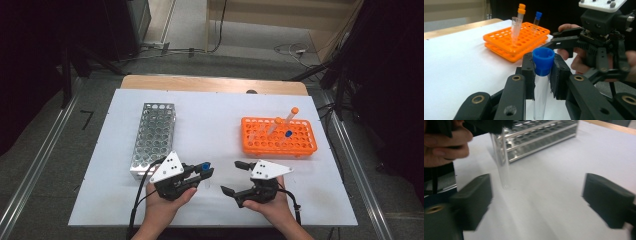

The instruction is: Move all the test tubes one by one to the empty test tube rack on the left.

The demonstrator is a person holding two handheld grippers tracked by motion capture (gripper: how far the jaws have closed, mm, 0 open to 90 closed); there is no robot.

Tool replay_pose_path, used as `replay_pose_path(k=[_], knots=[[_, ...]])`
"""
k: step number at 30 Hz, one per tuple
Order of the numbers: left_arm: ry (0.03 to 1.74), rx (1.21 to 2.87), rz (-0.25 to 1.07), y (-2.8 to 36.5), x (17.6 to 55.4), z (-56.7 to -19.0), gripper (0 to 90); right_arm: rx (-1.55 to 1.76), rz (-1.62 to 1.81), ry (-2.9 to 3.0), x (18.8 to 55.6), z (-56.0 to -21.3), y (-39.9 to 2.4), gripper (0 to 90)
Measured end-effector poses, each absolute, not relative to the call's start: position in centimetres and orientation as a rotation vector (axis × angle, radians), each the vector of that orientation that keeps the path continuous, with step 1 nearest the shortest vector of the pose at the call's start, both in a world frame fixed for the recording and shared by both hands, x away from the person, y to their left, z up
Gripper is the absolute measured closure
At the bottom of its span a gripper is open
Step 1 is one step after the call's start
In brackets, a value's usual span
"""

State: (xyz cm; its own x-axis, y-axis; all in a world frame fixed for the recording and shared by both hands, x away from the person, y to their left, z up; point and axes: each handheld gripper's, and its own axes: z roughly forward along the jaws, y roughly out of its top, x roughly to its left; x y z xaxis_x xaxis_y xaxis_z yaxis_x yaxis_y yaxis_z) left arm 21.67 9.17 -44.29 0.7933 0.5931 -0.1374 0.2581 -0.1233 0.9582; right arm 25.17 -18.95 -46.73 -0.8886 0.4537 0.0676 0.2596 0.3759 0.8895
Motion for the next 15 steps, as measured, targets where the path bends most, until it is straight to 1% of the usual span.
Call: replay_pose_path(k=[1, 15], knots=[[0.677, 1.706, 0.332, 9.3, 21.8, -44.1, 76.2, 0.663, 1.534, 2.441, 25.3, -46.7, -19.5, 0.0], [0.757, 1.685, 0.407, 12.2, 23.8, -42.1, 76.2, 0.785, 1.518, 2.329, 25.7, -46.3, -25.3, 0.0]])
